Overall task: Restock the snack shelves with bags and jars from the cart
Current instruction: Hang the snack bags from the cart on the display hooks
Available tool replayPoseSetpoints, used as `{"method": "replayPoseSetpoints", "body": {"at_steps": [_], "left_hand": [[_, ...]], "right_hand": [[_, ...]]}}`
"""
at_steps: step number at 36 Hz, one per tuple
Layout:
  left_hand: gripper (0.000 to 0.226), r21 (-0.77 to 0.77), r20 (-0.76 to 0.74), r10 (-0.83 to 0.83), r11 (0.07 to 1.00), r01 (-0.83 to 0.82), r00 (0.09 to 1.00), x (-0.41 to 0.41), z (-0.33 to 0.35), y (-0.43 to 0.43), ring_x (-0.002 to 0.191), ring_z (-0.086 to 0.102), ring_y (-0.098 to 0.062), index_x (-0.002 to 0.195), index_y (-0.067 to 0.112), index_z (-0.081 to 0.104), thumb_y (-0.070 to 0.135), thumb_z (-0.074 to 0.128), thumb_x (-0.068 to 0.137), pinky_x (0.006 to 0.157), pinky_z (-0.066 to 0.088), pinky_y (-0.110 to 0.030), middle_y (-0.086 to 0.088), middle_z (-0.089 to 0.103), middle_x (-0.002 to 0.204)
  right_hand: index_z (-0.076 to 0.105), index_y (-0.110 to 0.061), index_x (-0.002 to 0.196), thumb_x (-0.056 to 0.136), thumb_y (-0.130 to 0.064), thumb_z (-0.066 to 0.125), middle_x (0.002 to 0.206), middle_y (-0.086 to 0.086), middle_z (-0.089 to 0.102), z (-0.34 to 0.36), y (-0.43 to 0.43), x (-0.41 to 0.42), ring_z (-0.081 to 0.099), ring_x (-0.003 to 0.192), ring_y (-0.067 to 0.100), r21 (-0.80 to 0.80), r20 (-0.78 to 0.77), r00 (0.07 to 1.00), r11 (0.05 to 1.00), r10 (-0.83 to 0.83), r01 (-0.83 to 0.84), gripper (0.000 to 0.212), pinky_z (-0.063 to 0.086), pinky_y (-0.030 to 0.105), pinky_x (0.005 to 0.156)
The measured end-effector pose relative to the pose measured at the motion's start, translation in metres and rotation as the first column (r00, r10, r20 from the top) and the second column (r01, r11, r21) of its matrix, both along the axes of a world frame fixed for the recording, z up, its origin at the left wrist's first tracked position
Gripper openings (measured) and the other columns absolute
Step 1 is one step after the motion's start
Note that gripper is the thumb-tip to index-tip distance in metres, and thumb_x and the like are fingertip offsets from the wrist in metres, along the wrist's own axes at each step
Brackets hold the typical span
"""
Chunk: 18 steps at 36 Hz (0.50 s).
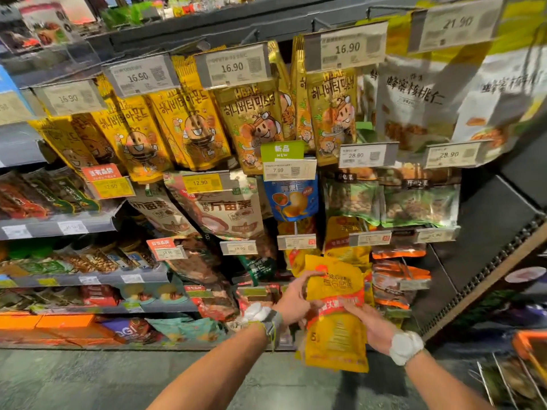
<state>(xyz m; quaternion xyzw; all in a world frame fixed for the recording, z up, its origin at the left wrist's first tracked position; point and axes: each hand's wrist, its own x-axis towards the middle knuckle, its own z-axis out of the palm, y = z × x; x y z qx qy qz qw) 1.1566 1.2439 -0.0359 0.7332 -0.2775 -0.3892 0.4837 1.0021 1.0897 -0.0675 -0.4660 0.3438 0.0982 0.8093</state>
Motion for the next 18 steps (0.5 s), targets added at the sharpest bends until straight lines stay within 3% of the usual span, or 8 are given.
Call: {"method": "replayPoseSetpoints", "body": {"at_steps": [2, 5, 6, 8, 10, 12, 14, 18], "left_hand": [[0.060, 0.001, -0.074, -0.004, 1.000, 0.004, 0.997, -0.008, 0.000, -0.015, 0.104, 0.063, -0.030, 0.126, 0.038, 0.057, -0.001, 0.071, 0.083, 0.087, 0.054, -0.047, -0.017, 0.064, 0.128], [0.050, 0.118, -0.013, -0.101, 0.988, 0.102, 0.995, -0.017, 0.001, -0.039, 0.087, 0.062, -0.021, 0.140, 0.029, 0.039, 0.009, 0.059, 0.099, 0.068, 0.053, -0.029, -0.011, 0.063, 0.120], [0.050, 0.175, 0.065, -0.127, 0.978, 0.114, 0.990, -0.021, 0.000, -0.048, 0.091, 0.063, -0.022, 0.146, 0.025, 0.031, 0.020, 0.054, 0.102, 0.073, 0.055, -0.031, -0.010, 0.061, 0.122], [0.061, 0.291, 0.253, -0.116, 0.956, 0.039, 0.960, -0.023, -0.001, -0.066, 0.114, 0.057, -0.031, 0.152, 0.022, 0.022, 0.035, 0.053, 0.101, 0.098, 0.049, -0.043, -0.014, 0.053, 0.132], [0.073, 0.349, 0.318, -0.058, 0.935, -0.060, 0.946, -0.024, 0.006, -0.086, 0.133, 0.040, -0.036, 0.156, 0.022, 0.019, 0.034, 0.059, 0.096, 0.110, 0.037, -0.046, -0.015, 0.038, 0.142], [0.082, 0.326, 0.255, -0.006, 0.942, -0.080, 0.967, -0.022, 0.019, -0.108, 0.140, 0.032, -0.035, 0.158, 0.020, 0.017, 0.027, 0.063, 0.091, 0.112, 0.034, -0.044, -0.016, 0.030, 0.149], [0.087, 0.243, 0.150, 0.084, 0.963, -0.120, 0.985, -0.022, 0.034, -0.129, 0.138, 0.037, -0.034, 0.159, 0.020, 0.017, 0.022, 0.067, 0.087, 0.111, 0.040, -0.043, -0.014, 0.033, 0.152], [0.066, 0.139, -0.100, 0.266, 0.958, -0.252, 0.959, -0.022, 0.052, -0.160, 0.103, 0.060, -0.025, 0.147, 0.012, 0.033, 0.004, 0.065, 0.089, 0.083, 0.054, -0.039, -0.008, 0.059, 0.121]], "right_hand": [[0.052, -0.019, 0.139, 0.083, -0.027, 0.072, 0.131, 0.013, 0.066, 0.002, -0.012, -0.015, 0.062, 0.121, 0.034, 0.036, 0.072, 0.997, 0.999, -0.035, 0.032, 0.060, 0.044, 0.056, 0.107], [0.055, -0.014, 0.138, 0.083, -0.023, 0.076, 0.128, 0.015, 0.067, 0.003, -0.033, -0.036, 0.065, 0.117, 0.035, -0.057, 0.082, 0.995, 0.996, -0.059, 0.063, 0.059, 0.047, 0.056, 0.104], [0.057, -0.013, 0.137, 0.081, -0.023, 0.078, 0.125, 0.014, 0.069, 0.004, -0.040, -0.044, 0.067, 0.113, 0.034, -0.100, 0.061, 0.994, 0.991, -0.087, 0.093, 0.061, 0.049, 0.055, 0.102], [0.059, -0.013, 0.133, 0.077, -0.022, 0.081, 0.120, 0.012, 0.072, 0.002, -0.054, -0.059, 0.069, 0.109, 0.032, -0.169, 0.034, 0.991, 0.977, -0.129, 0.133, 0.061, 0.050, 0.054, 0.100], [0.063, -0.015, 0.129, 0.074, -0.023, 0.085, 0.115, 0.009, 0.074, 0.000, -0.067, -0.072, 0.071, 0.106, 0.030, -0.239, 0.012, 0.988, 0.959, -0.152, 0.150, 0.060, 0.049, 0.055, 0.102], [0.065, -0.019, 0.125, 0.071, -0.025, 0.088, 0.112, 0.006, 0.075, -0.003, -0.078, -0.081, 0.072, 0.103, 0.028, -0.277, -0.007, 0.989, 0.950, -0.151, 0.143, 0.059, 0.049, 0.055, 0.101], [0.066, -0.021, 0.123, 0.068, -0.026, 0.091, 0.110, 0.005, 0.076, -0.001, -0.086, -0.088, 0.072, 0.101, 0.027, -0.301, -0.030, 0.990, 0.946, -0.137, 0.122, 0.060, 0.050, 0.054, 0.100], [0.065, -0.022, 0.122, 0.068, -0.024, 0.092, 0.107, 0.003, 0.076, 0.002, -0.096, -0.090, 0.073, 0.100, 0.027, -0.315, -0.046, 0.988, 0.941, -0.144, 0.123, 0.060, 0.052, 0.053, 0.098]]}}
